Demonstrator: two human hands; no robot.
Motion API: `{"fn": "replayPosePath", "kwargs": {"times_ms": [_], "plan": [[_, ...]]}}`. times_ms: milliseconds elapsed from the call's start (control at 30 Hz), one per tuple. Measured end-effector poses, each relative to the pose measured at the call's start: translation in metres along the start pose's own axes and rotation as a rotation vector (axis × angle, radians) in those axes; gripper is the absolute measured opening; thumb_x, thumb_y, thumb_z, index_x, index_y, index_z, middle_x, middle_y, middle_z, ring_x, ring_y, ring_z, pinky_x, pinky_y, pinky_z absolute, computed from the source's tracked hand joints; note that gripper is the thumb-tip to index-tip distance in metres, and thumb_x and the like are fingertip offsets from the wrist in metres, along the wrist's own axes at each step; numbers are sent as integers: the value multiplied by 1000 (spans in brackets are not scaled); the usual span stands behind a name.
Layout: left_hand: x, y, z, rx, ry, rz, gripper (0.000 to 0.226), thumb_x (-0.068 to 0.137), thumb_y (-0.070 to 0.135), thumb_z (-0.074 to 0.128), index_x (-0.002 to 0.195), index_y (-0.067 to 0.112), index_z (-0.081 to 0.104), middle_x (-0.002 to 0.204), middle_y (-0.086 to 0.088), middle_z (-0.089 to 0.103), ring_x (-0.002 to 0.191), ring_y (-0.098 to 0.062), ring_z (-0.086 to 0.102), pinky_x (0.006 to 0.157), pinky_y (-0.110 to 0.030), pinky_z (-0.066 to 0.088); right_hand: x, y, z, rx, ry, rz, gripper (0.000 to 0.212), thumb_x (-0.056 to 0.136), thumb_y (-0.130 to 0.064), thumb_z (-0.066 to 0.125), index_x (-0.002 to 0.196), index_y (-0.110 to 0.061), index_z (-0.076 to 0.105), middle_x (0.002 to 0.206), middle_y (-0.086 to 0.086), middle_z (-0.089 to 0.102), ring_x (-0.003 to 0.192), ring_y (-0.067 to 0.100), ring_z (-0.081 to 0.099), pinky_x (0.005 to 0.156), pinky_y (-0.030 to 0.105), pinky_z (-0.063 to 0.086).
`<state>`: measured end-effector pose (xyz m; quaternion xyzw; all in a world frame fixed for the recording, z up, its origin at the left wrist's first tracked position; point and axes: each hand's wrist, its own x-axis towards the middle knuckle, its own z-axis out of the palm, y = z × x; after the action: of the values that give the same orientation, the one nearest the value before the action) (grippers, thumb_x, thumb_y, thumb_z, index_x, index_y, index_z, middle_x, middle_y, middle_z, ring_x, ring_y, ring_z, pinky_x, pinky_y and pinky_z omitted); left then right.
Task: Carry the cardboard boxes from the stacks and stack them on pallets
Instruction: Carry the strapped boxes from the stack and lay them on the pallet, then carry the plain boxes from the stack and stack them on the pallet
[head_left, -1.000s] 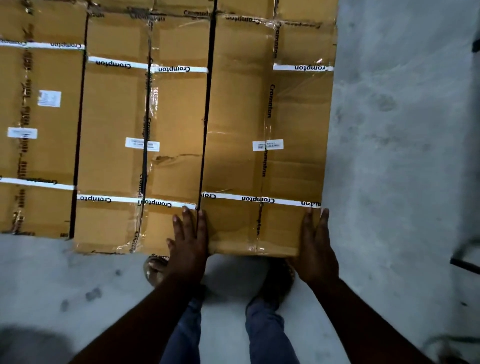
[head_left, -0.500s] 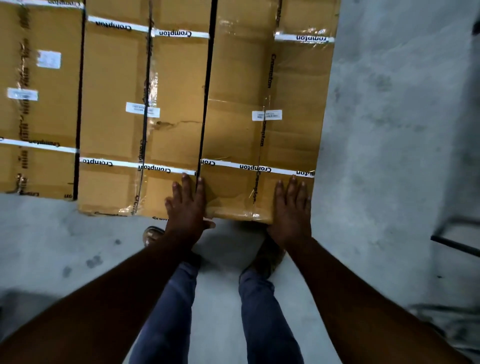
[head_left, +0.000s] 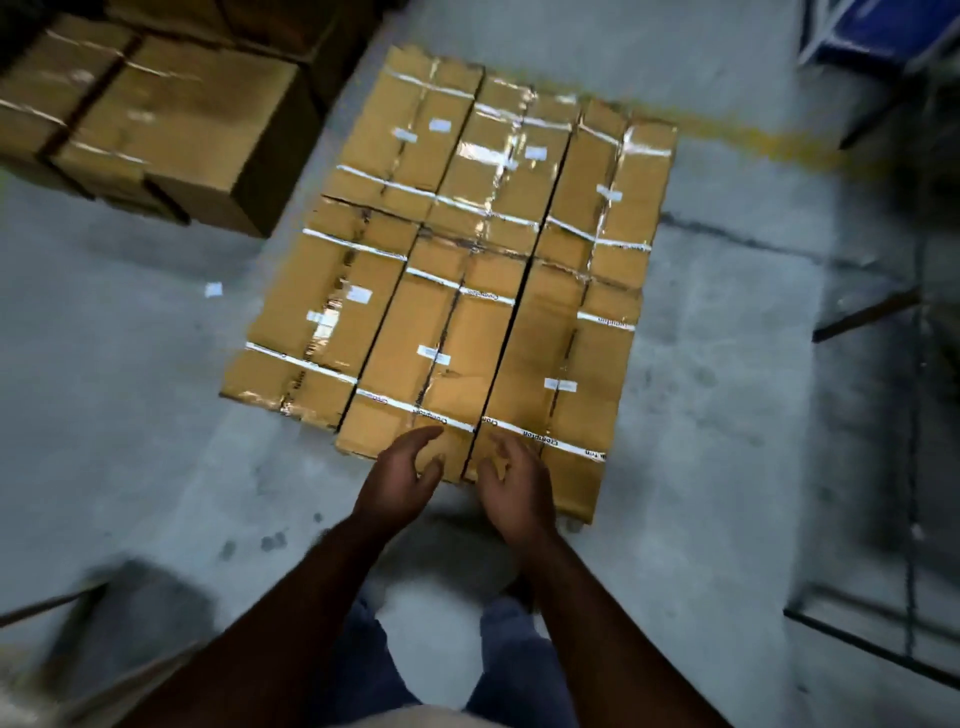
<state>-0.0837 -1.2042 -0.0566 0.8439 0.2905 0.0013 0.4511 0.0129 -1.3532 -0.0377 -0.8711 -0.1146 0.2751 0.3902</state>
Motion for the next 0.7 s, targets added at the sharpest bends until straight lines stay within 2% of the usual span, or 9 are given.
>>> {"fn": "replayPosePath", "kwargs": {"times_ms": [133,233,300,400,433,533,633,700], "plan": [[-31,-12,-73,-169,120,2,40,101,11,62,141,17,60,133,6,66,121,-7,62,98,-15,46,-21,-71,32,26,50,-99,33,94,-17,69,126,-21,70,125,-3,71,112,16,66,98,39,56],[-44,-46,-141,-227,132,-3,36,100,12,65,135,19,64,128,4,69,119,-12,64,100,-28,52,-29,-116,77,53,30,-128,32,95,-21,71,127,-25,69,127,-7,70,112,11,67,96,38,58],[-52,-84,-200,-257,174,-42,30,100,11,65,129,17,68,121,3,71,114,-13,66,101,-34,54,-35,-157,111,67,4,-157,32,97,-22,70,129,-25,69,127,-9,69,112,8,66,96,31,57],[-65,-139,-280,-258,289,-97,24,100,13,66,118,29,69,114,4,74,107,-12,69,95,-28,53,-48,-205,153,138,-29,-158,30,99,-15,68,129,-20,70,123,-9,71,111,4,65,89,9,50],[-71,-155,-305,-256,335,-106,26,99,14,67,114,35,68,112,5,75,105,-11,70,93,-26,51,-52,-220,167,144,-43,-163,29,99,-14,67,128,-19,70,121,-9,71,110,2,65,87,5,48],[-82,-190,-372,-286,391,-136,32,98,14,68,107,45,67,106,9,77,101,-5,71,90,-25,52,-54,-260,207,136,-93,-166,26,100,-13,67,124,-22,70,115,-10,72,103,-7,64,86,12,52],[-85,-211,-429,-351,442,-172,31,98,16,68,106,46,66,98,19,76,99,6,69,87,-12,50,-49,-309,251,191,-123,-154,24,99,-13,68,121,-21,72,111,-11,73,98,-9,65,86,13,54],[-83,-225,-454,-402,459,-177,24,97,24,70,108,44,67,101,15,77,100,6,69,90,-18,52,-37,-340,279,221,-158,-176,23,98,-14,69,120,-21,73,112,-9,75,100,-4,68,87,15,54]]}}
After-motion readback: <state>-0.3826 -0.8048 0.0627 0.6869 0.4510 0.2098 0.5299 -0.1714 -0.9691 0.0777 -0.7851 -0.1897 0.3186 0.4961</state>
